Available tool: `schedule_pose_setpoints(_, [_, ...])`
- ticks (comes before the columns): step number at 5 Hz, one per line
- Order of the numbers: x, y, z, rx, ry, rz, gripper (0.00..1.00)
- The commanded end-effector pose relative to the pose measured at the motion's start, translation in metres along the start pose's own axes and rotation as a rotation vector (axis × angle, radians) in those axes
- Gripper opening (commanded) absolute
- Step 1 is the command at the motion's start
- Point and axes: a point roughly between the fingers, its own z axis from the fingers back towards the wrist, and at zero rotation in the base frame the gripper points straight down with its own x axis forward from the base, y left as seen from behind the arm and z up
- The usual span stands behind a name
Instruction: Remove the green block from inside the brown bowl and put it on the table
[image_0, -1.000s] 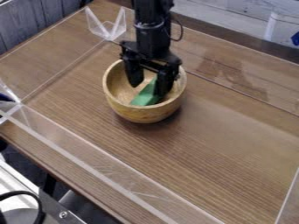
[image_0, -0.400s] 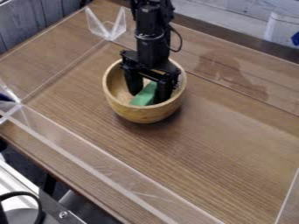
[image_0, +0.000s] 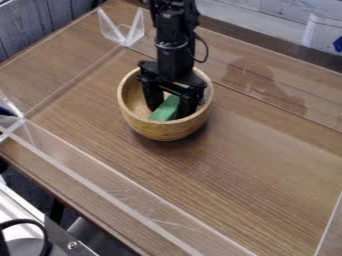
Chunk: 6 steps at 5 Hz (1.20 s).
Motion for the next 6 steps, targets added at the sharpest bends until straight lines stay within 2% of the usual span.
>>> schedule_pose_setpoints(1, [0.007, 0.0, 0.01, 0.008, -0.042, -0.002, 0.0])
schedule_pose_setpoints(3, [0.007, -0.007, 0.045, -0.017, -0.103, -0.013, 0.0])
schedule_pose_setpoints(4, [0.007, -0.015, 0.073, -0.033, -0.158, -0.024, 0.0])
schedule_pose_setpoints(5, [0.009, -0.028, 0.1, -0.055, -0.198, -0.04, 0.0])
schedule_pose_setpoints(6, [0.004, -0.034, 0.087, -0.051, -0.187, -0.063, 0.0])
